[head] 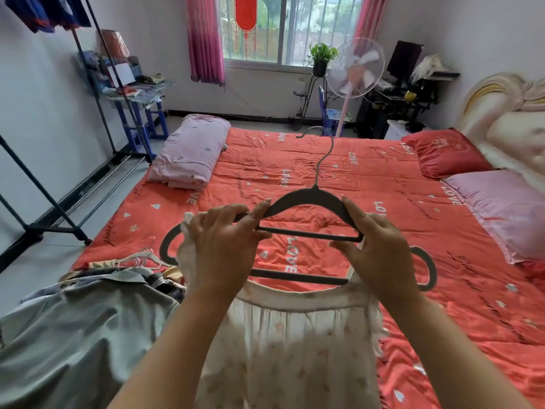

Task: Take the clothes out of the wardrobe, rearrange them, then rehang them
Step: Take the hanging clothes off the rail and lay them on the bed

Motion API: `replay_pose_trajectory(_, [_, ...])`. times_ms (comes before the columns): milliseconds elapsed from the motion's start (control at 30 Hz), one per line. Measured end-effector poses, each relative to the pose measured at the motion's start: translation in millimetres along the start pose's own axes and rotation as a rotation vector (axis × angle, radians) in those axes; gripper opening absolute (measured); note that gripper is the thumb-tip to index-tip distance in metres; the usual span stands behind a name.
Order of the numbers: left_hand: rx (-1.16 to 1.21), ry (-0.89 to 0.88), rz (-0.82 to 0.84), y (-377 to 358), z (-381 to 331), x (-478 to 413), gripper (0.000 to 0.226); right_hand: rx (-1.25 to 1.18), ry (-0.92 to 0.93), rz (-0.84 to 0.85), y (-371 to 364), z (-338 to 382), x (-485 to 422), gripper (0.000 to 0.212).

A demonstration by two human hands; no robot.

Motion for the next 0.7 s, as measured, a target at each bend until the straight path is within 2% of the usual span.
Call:
replay_pose_trajectory(433, [-0.060,0.128,0.215,-186,102,15,0.048,-0.119,-0.061,0.169,-197,-95,-61,0.077])
replay_pose_trajectory(567, [-0.074,0.220,0.317,-244,139,52,0.051,-0.158,-0.095,0.233,-273,-127,-58,0.074])
replay_pose_trajectory(700, [-0.078,0.277,0.463,-299,163,122,0.059,-0.185,-0.197,0.367,-358,-161,-43,0.070])
Point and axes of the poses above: each hand's wrist, its own x-axis away from the middle knuckle, its own y-axis out of the back of the hand, z = x × y, the point moved 7 cm from there along -x, towards the middle knuckle, and after that the axes turned 11 degrees about -y, right-handed, at the moved point
